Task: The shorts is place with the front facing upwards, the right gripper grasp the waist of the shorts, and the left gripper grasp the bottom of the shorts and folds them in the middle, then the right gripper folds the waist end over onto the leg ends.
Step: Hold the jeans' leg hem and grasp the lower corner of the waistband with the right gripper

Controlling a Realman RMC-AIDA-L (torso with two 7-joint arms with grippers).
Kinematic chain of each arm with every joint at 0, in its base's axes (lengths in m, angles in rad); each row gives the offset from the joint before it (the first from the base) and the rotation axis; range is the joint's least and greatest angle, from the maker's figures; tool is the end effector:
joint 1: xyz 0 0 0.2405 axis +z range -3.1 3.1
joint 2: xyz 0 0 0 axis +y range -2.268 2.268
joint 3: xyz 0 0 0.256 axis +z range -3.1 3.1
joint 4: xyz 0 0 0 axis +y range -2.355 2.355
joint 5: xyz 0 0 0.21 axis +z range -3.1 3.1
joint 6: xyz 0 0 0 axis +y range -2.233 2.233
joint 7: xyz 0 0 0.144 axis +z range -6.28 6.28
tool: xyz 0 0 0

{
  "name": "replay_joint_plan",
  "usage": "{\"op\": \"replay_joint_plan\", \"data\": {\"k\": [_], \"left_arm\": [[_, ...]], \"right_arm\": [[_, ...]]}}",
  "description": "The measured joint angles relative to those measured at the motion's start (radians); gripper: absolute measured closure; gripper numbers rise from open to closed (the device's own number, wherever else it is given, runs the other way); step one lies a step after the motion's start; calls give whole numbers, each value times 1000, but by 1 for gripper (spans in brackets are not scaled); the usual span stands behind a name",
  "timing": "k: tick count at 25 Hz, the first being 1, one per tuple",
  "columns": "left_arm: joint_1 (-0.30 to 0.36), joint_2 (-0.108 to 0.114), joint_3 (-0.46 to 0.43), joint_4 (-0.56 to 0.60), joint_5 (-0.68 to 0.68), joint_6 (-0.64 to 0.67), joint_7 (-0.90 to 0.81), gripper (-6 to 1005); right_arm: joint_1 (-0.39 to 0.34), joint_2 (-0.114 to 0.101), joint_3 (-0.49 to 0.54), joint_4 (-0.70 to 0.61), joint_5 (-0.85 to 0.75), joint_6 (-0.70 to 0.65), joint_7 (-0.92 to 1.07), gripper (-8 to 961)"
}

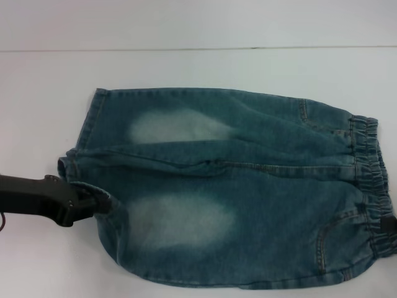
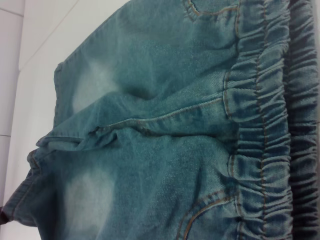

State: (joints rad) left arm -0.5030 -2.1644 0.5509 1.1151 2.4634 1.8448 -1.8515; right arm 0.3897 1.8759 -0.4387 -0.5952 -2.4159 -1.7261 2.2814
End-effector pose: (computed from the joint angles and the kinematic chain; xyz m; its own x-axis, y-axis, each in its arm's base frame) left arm -0.2705 0.2968 0.0382 0.7213 0.6628 0.2011 0.6860 -0.7236 -0.0758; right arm 0.3736 0.2537 0.0755 -0.0310 -0.9616 -0.2726 -0.9931 -0.0013 0.1175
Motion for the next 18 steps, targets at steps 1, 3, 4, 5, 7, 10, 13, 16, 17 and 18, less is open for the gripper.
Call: {"op": "replay_joint_plan", "data": {"k": [1, 3, 4, 5, 7, 10, 13, 16, 17, 18], "left_arm": [[0, 0, 0, 0, 0, 1, 0, 979], [0, 0, 0, 1, 0, 3, 0, 979], [0, 0, 0, 1, 0, 3, 0, 979], [-1, 0, 0, 1, 0, 4, 0, 979], [-3, 0, 0, 1, 0, 4, 0, 979], [-5, 0, 0, 0, 0, 4, 0, 979], [-7, 0, 0, 0, -1, 4, 0, 979], [-8, 0, 0, 0, -2, 4, 0, 979], [-8, 0, 0, 0, -2, 4, 0, 979], [-8, 0, 0, 0, -6, 4, 0, 979]], "right_arm": [[0, -1, 0, 0, 0, -2, -1, 121], [2, -4, -5, 0, 0, -6, -6, 130], [2, -5, -13, 0, 0, -7, -10, 134], [3, -6, -22, 0, 0, -9, -15, 139], [5, -5, -41, -1, 0, -10, -27, 148], [7, 0, -54, -6, 0, -10, -45, 161], [8, 0, -55, -6, 0, -4, -53, 261], [8, 0, -51, -9, 0, -3, -57, 406], [7, 0, -49, -10, 0, -3, -58, 455], [7, 0, -47, -10, 0, -3, -58, 504]]}}
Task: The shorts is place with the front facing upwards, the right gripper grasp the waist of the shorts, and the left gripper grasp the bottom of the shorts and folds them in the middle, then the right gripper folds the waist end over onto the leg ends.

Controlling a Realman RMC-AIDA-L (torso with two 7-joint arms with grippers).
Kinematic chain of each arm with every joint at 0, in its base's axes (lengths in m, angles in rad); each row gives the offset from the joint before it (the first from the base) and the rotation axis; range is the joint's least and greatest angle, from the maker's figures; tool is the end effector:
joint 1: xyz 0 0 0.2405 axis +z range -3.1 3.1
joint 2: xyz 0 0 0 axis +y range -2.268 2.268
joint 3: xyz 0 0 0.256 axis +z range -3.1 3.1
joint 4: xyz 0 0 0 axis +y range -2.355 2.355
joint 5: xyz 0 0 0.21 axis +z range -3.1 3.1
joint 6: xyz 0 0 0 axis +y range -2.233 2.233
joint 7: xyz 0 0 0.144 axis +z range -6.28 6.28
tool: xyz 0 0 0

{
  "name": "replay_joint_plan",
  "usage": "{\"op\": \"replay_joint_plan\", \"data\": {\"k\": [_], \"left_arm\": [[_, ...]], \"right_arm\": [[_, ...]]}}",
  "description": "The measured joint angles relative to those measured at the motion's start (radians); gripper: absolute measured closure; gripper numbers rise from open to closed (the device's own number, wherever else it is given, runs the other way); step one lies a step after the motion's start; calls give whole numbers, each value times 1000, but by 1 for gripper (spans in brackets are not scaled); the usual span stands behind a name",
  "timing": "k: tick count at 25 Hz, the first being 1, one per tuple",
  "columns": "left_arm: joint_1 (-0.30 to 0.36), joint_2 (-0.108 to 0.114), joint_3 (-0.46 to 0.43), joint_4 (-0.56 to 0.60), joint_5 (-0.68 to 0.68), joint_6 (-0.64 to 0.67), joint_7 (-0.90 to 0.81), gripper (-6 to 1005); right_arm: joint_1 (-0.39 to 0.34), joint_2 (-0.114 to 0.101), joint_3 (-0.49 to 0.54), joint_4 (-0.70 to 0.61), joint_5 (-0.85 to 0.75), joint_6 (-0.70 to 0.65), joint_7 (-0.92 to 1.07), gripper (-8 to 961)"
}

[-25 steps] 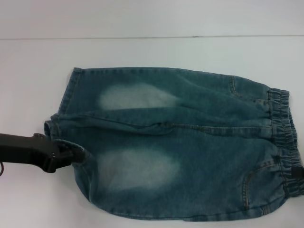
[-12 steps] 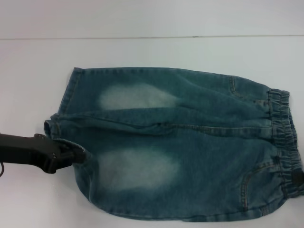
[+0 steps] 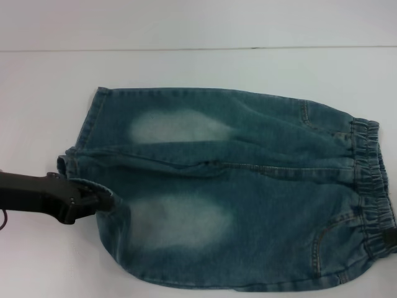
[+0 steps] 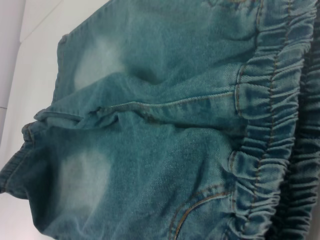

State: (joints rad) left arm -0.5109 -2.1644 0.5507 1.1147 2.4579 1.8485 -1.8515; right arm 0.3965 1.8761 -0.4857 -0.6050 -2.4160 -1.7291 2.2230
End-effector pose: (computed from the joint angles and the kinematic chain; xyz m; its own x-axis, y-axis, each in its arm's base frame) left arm -0.2672 0.2987 0.0382 0.7269 0.6554 0.2051 0.6789 -0.7308 -0.0709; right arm 0.3708 0.2553 0.0731 0.0578 -0.9689 -0.2405 -0.9935 -0.0796 0.0817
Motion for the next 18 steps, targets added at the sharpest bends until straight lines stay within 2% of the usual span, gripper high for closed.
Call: {"op": "replay_joint_plan", "data": {"k": [3, 14, 18], "left_arm": [[0, 0, 0, 0, -5, 0, 0, 978], [5, 0, 0, -3, -37, 1, 7, 979], [7, 0, 0, -4, -47, 1, 9, 979]], "right_arm": [[0, 0, 4, -1, 0, 0, 0, 651], [0, 5, 25, 8, 5, 6, -4, 880], [0, 10, 37, 9, 6, 3, -5, 917]]}}
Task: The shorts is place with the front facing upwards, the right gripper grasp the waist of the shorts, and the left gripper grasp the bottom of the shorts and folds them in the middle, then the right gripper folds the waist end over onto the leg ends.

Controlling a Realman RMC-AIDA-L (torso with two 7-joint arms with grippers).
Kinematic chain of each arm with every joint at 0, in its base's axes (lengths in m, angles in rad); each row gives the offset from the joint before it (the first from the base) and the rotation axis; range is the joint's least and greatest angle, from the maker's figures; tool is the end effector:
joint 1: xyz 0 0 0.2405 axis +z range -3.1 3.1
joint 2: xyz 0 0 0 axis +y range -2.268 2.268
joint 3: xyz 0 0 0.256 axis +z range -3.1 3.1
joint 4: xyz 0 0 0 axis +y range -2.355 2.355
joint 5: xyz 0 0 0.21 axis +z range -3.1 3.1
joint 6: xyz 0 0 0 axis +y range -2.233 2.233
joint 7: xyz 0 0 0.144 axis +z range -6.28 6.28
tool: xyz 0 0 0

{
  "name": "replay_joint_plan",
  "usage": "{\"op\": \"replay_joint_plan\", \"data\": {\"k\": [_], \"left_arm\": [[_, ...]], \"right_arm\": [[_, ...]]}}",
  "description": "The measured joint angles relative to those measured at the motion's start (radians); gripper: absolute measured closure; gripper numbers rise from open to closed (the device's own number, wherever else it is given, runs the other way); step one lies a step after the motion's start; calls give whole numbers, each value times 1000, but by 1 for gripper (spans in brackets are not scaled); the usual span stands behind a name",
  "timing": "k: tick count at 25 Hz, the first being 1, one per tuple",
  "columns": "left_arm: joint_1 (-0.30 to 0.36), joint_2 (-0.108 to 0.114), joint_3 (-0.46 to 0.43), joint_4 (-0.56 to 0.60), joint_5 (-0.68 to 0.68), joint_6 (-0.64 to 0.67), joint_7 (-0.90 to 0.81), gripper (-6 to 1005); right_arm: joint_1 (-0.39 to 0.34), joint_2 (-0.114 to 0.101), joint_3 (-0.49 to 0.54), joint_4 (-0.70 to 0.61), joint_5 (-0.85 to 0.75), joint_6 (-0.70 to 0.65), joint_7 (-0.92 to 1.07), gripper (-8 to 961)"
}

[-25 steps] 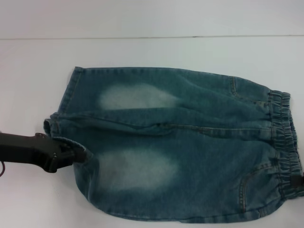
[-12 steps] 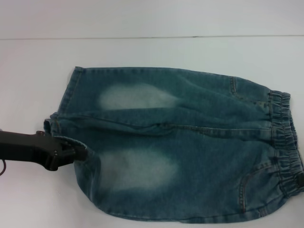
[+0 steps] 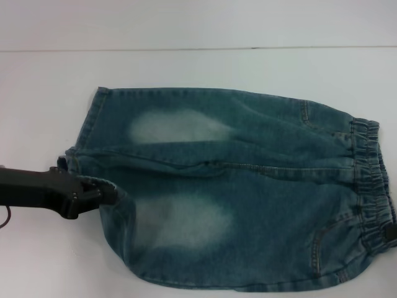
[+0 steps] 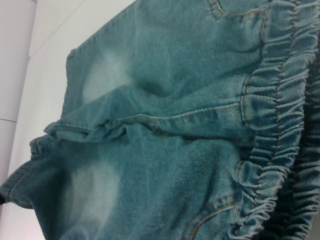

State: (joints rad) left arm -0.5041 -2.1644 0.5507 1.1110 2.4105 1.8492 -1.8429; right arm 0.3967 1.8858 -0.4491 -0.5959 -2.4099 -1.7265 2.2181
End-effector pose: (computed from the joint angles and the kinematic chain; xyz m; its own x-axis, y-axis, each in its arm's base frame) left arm -0.2636 0.2993 0.0388 0.7301 0.6375 0.2462 0.6679 -0.7419 -0.0597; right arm 0.3695 0.2560 0.0706 0.0410 -0.9614 -0.2719 -0.9913 -0.0732 0.1091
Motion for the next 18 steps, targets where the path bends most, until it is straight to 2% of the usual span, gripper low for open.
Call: {"op": "replay_joint_plan", "data": {"k": [7, 13, 18], "left_arm": [[6, 1, -5, -7, -27, -4, 7, 978], [9, 3, -40, -13, -68, -37, 10, 978], [9, 6, -80, -67, -148, -140, 9, 979]], "right_arm": [[8, 0, 53, 7, 4, -21, 5, 917], [9, -12, 193, 68, 52, -17, 7, 917], [-4, -12, 303, 141, 150, 41, 12, 917]]}}
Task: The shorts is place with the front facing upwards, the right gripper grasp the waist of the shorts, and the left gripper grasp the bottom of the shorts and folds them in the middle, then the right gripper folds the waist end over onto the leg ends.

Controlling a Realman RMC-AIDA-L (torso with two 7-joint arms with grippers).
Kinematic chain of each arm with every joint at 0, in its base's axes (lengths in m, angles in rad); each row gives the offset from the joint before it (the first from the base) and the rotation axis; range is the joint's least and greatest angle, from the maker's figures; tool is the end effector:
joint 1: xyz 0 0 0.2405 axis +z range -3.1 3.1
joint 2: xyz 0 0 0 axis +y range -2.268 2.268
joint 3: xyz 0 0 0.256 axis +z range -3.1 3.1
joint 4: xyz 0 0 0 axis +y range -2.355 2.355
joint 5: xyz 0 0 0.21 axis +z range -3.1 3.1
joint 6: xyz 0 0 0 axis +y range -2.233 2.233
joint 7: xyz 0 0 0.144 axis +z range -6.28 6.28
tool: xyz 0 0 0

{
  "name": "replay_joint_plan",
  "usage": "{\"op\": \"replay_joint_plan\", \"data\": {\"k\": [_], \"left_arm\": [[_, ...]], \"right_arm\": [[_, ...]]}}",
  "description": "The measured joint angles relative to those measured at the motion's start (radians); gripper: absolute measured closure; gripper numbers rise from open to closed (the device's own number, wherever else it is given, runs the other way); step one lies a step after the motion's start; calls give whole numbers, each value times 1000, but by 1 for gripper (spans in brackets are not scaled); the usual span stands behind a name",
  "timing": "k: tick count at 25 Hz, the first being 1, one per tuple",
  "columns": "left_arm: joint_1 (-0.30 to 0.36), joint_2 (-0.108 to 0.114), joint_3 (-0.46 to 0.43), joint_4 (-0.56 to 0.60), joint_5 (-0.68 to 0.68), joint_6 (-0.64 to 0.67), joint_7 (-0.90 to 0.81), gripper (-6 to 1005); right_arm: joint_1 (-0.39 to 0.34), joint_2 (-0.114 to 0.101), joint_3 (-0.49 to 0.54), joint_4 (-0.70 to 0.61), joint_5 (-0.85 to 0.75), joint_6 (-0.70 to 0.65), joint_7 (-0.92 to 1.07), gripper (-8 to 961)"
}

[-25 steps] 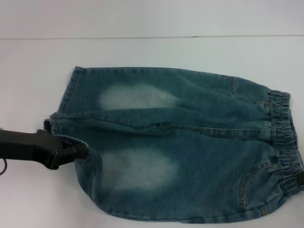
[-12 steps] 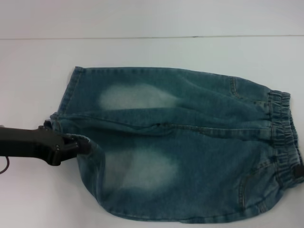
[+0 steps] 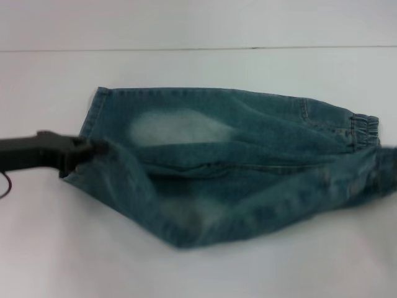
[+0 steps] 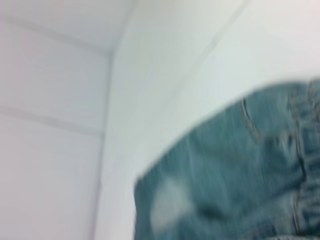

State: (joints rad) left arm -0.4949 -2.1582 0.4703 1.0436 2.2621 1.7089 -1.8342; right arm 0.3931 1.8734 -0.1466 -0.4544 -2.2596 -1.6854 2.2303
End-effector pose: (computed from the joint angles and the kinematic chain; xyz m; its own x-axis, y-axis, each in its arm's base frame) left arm -0.2704 0.3183 0.0486 0.6473 0.6037 0.4653 0.7240 -0.6780 -0.1274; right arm 0.3687 0.2717 0.0882 -0.1979 -0.8006 -0.5656 -0.9328 -0.0235 0.3597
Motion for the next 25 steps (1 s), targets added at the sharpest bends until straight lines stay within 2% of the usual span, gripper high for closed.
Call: {"op": "replay_joint_plan", "data": {"k": [4, 9, 14, 25], "left_arm": [[-2, 4, -18, -52, -32, -135, -9, 979], [-15, 14, -19, -90, -68, -258, -20, 979], [-15, 17, -19, -97, -141, -313, -20, 978], [-100, 37, -7, -197, -148, -413, 3, 978]], "right_arm": [[-11, 5, 71, 47, 91, 63, 1, 918], [-10, 23, 94, 67, 170, 153, -4, 918], [-1, 42, 97, 69, 232, 222, -17, 918], [51, 66, 94, 66, 346, 333, -37, 917]]}}
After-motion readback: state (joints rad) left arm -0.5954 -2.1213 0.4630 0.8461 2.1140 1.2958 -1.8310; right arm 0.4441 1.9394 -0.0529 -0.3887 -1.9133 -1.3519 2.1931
